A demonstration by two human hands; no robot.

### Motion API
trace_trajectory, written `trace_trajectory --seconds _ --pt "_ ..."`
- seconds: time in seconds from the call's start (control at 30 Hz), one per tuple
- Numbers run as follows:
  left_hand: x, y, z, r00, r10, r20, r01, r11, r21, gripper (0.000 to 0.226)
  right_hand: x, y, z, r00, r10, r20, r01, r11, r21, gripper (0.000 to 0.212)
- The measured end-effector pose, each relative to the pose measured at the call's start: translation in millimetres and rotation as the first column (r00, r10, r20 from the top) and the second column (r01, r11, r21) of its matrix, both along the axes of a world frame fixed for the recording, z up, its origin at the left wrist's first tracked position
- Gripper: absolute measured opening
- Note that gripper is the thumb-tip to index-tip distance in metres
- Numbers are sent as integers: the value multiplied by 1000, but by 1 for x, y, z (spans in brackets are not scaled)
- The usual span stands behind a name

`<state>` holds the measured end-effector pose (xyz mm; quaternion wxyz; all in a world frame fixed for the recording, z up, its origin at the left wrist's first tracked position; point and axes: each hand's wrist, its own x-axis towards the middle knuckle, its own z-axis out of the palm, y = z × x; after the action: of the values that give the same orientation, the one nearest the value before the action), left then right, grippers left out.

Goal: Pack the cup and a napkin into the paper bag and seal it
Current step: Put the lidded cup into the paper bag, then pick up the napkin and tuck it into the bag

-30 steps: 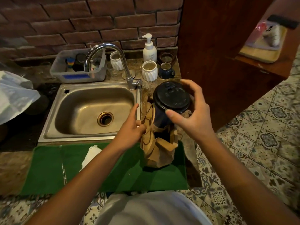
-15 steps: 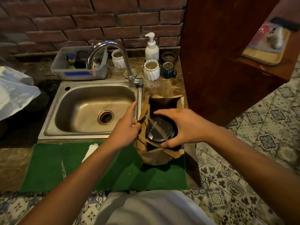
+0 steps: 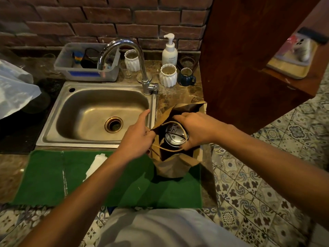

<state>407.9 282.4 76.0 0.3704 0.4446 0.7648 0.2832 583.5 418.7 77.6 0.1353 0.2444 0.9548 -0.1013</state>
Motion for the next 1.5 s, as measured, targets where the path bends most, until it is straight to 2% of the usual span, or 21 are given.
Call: trace_trajectory --seconds 0.13,0.2,0.43,0.63,0.77,0.87,0.93,1.0,1.1,1.2,1.3,1.43,1.5 --pt "-5 0 -2 1000 10 -20 -10 1000 5 72 -17 4 -7 1000 23 21 -22 999 -48 95" --pt "-11 -1 -2 999 24 -24 -24 1000 0 71 -24 4 -11 996 33 80 -29 998 -56 95" --pt "-20 0 -3 999 44 26 -44 999 -6 73 -43 10 -11 952 34 303 -48 998 37 97" --pt "-16 -1 -5 997 51 57 -50 999 -17 75 -36 4 -10 945 6 328 -63 984 164 76" --pt "-12 -2 -12 997 66 50 -65 998 -22 72 -25 -2 0 978 17 210 -55 983 178 78" --pt "-13 -1 -15 995 79 66 -79 997 -9 71 -14 -10 25 996 49 77 -59 988 141 88" --pt "-13 -1 -16 994 75 81 -76 997 1 70 -6 -16 46 1000 25 -16 -22 986 165 83" --pt "-12 0 -16 992 68 104 -69 997 15 67 2 -18 65 992 -62 -111 83 978 192 73" --pt "-11 2 -15 991 43 126 -46 999 18 63 8 -18 89 918 -242 -314 319 922 220 61" --pt "-15 -4 -12 986 37 164 -42 999 29 65 -6 -34 106 826 -285 -486 410 896 173 59" --pt "-30 -18 -12 973 68 221 -81 995 51 63 -42 -67 109 827 -218 -518 328 936 129 60" --pt "-67 -53 -24 935 158 317 -208 969 133 52 -89 -102 91 872 -143 -468 191 980 57 60" --pt "-92 -76 -34 923 228 311 -283 948 144 48 -110 -115 76 890 -135 -437 150 989 2 58"
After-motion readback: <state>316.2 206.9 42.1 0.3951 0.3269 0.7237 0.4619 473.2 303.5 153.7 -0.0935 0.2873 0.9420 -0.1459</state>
